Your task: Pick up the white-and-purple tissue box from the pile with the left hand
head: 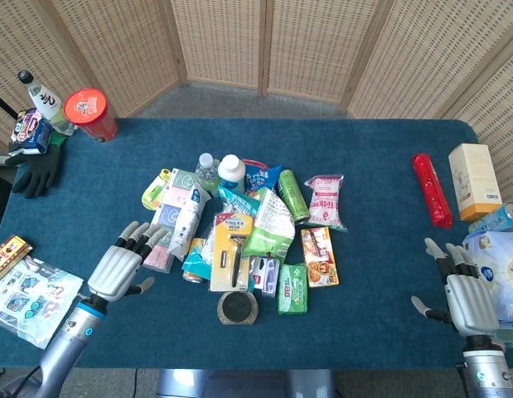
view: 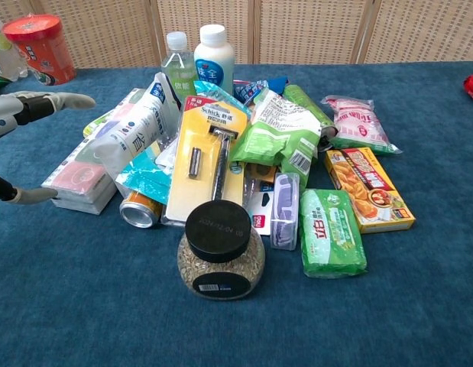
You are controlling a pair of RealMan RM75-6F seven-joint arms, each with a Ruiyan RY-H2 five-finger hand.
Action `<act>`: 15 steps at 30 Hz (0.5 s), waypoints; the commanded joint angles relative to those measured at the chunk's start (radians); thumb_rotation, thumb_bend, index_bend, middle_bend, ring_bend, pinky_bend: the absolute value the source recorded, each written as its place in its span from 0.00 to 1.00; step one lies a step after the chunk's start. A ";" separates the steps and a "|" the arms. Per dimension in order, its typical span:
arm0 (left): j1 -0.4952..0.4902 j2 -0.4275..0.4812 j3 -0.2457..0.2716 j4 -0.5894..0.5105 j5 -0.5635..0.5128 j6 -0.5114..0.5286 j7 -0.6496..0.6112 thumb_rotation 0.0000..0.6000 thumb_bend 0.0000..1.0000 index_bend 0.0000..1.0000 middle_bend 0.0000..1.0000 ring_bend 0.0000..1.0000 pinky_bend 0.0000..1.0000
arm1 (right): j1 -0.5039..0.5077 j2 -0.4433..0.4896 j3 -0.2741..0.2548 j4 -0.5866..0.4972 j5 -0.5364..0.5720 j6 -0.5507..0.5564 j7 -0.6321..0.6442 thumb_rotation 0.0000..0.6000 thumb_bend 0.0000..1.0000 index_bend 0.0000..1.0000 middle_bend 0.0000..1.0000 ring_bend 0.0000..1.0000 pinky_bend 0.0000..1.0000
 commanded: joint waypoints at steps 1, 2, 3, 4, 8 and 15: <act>0.000 -0.004 0.002 0.008 -0.001 0.001 -0.005 1.00 0.30 0.00 0.03 0.00 0.00 | 0.000 0.000 -0.001 -0.001 0.002 -0.003 -0.003 1.00 0.23 0.00 0.22 0.00 0.00; 0.000 -0.007 0.002 0.014 -0.002 0.000 -0.008 1.00 0.30 0.00 0.03 0.00 0.00 | 0.000 0.000 -0.001 -0.002 0.004 -0.003 -0.003 0.99 0.23 0.00 0.22 0.00 0.00; -0.001 -0.011 0.002 0.019 -0.003 -0.001 -0.010 1.00 0.30 0.00 0.03 0.00 0.00 | 0.000 0.000 -0.001 -0.002 0.005 -0.004 -0.003 0.99 0.23 0.00 0.22 0.00 0.00; -0.002 -0.016 0.002 0.026 -0.003 -0.002 -0.012 1.00 0.30 0.00 0.03 0.00 0.00 | 0.000 -0.002 0.000 0.000 0.008 -0.005 -0.003 0.99 0.23 0.00 0.22 0.00 0.00; -0.008 -0.047 -0.002 0.071 -0.005 -0.002 -0.020 1.00 0.30 0.00 0.03 0.00 0.00 | -0.003 0.001 -0.001 -0.004 0.009 -0.003 -0.002 0.99 0.23 0.00 0.22 0.00 0.00; -0.019 -0.122 -0.006 0.187 0.032 0.028 -0.068 1.00 0.30 0.00 0.02 0.00 0.00 | -0.006 0.007 -0.003 -0.005 0.012 -0.006 0.008 1.00 0.23 0.00 0.22 0.00 0.00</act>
